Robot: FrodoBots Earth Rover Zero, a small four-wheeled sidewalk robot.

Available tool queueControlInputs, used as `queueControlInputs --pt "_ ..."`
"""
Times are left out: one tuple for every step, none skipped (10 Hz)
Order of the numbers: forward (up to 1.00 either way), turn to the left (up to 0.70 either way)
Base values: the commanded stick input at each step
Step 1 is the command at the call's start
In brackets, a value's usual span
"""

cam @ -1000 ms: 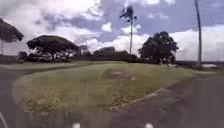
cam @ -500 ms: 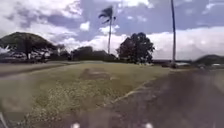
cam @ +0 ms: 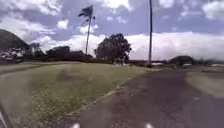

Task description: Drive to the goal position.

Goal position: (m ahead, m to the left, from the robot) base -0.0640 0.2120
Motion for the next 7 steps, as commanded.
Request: queueControlInputs --pt "0.00 -0.70" --pt "0.00 -0.70" --pt "0.00 -0.70" --pt "0.00 -0.70" --pt "0.00 -0.70" --pt "0.00 -0.70" --pt "0.00 -0.70"
